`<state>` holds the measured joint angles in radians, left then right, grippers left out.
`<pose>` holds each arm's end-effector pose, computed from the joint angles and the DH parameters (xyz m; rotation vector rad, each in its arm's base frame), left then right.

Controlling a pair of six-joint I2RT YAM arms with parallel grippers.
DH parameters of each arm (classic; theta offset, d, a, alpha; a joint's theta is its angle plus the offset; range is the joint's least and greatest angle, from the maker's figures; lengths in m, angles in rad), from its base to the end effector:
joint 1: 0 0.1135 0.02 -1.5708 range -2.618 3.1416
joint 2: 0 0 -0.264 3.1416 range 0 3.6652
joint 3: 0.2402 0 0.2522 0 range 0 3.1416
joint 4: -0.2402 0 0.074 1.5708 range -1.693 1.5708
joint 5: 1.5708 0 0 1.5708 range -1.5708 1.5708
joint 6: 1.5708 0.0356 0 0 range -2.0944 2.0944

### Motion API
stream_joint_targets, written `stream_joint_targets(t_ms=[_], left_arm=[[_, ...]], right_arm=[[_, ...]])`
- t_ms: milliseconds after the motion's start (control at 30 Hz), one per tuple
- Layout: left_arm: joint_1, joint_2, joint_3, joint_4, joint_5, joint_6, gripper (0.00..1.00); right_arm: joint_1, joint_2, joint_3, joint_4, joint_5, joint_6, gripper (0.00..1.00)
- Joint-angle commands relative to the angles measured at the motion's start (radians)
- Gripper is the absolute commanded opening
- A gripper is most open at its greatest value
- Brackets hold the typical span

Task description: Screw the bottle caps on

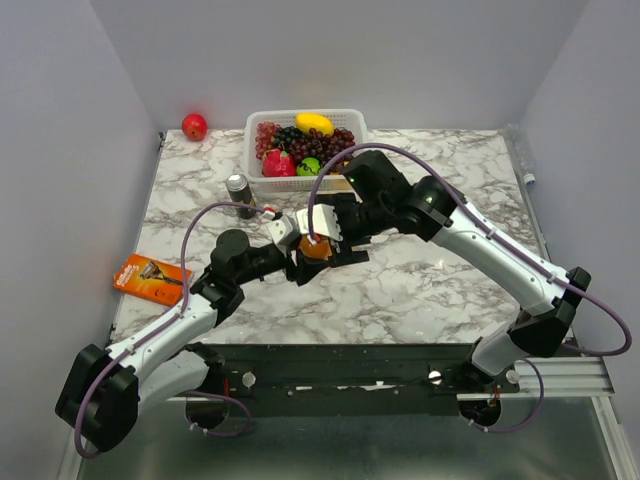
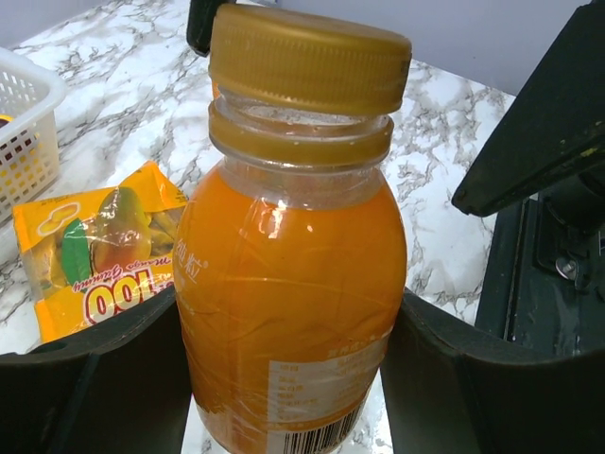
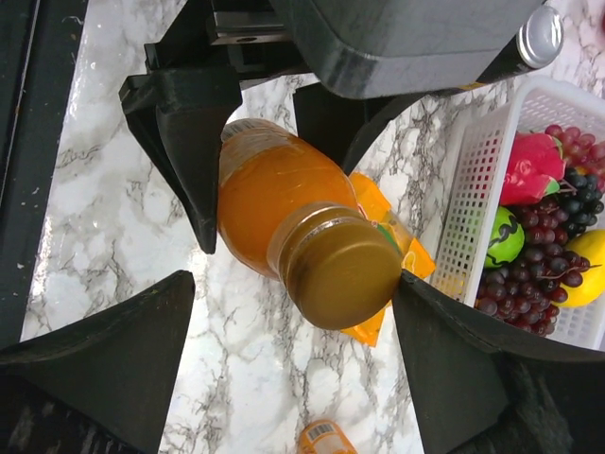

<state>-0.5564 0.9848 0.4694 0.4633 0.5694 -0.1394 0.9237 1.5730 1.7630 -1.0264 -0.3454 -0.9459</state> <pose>0.1771 -0.1328 0.2595 0.7883 1.5161 -0.9858 0.1844 0.2640 0.4029 -2.0057 1.2828 0.4042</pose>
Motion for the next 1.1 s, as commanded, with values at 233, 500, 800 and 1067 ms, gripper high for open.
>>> stream_joint_targets(t_ms=[233,500,800,1067], left_arm=[[0.038,-0.014,0.011,0.077,-0.106,-0.017,0.00],[0.035,-0.017,0.020,0.017,-0.037,0.020,0.00],[-0.005,0.002,0.049,-0.028,0.029,0.060,0.00],[-0.022,0.020,0.080,-0.057,0.058,0.075,0.00]], right_arm=[[0.012,-0.068,-0.042,-0.257,-0.041,0.044,0.85],[-0.117,-0.006,0.180,-0.222,-0.081,0.203,0.79],[-0.111,0.021,0.208,-0.047,-0.198,0.089,0.97],[-0.026,0.016,0.132,-0.041,-0.216,-0.047,0.98]])
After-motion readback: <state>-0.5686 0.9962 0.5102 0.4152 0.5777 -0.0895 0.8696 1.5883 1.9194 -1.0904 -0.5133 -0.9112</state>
